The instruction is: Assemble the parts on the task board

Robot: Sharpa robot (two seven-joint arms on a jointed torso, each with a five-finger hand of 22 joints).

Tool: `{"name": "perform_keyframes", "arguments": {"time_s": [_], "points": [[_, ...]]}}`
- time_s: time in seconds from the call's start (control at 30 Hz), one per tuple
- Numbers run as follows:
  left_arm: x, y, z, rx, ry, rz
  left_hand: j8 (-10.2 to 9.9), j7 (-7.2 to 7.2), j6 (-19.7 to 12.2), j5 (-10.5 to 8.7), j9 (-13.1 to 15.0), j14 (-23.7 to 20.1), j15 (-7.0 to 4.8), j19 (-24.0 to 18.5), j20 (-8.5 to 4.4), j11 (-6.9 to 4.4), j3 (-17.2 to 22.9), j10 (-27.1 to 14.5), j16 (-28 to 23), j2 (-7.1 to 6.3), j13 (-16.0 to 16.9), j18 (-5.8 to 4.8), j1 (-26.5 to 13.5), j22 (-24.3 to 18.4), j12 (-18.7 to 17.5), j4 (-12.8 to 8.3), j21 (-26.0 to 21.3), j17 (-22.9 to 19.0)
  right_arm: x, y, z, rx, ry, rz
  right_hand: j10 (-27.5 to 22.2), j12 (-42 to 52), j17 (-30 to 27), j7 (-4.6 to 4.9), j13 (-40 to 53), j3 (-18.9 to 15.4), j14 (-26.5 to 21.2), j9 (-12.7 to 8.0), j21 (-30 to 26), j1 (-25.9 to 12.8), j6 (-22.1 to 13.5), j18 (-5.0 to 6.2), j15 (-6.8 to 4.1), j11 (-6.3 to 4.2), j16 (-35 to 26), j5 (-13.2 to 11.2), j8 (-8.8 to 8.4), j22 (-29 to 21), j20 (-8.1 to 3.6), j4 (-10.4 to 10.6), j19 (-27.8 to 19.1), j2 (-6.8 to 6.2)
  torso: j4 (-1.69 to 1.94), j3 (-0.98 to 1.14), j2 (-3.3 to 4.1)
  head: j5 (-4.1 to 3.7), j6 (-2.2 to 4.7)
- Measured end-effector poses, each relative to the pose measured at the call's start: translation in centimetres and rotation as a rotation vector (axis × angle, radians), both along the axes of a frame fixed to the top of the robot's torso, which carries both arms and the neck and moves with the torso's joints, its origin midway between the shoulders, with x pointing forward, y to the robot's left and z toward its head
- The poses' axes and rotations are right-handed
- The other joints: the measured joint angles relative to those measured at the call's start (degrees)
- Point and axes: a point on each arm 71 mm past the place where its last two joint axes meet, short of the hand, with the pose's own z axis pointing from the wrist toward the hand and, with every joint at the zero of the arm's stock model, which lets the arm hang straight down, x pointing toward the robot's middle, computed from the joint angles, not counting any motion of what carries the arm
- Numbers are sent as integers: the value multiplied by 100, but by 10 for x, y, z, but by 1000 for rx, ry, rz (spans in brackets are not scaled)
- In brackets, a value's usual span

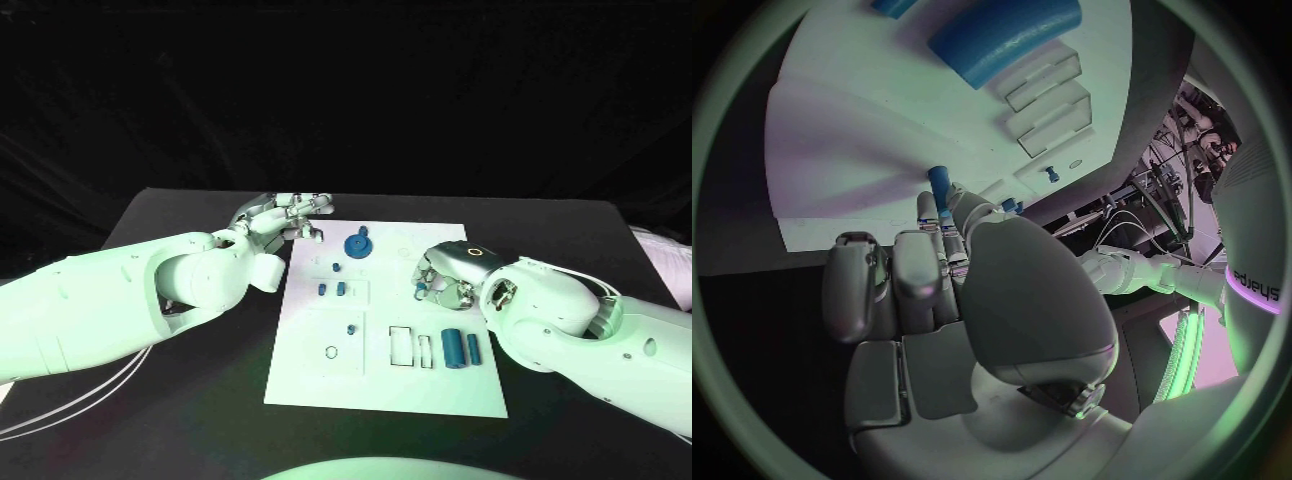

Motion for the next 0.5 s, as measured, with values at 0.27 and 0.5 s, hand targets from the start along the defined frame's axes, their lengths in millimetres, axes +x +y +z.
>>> {"name": "perform_keyframes", "arguments": {"time_s": [0.27,0.5], "points": [[0,0,0,0,2,-1,0,0,0,0,0,0,0,0,0,2,0,-2,0,0,0,0,0,0,0,0,0,0,-4,-1,0,23,-10,-2,70,-28,19,14,-4,144,15,17,40,0,143,0,-29,29,23,-44,27,50,-21,-96,21,-2,-1,0,-2,1,2],[0,0,-1,1,3,0,0,0,0,0,0,0,0,0,0,19,0,-19,0,0,0,0,0,1,0,0,0,1,-13,1,15,96,-52,4,80,-42,57,14,11,175,15,51,67,0,144,0,-29,38,44,-26,42,73,-11,-127,52,-3,-4,3,-4,-8,11]]}}
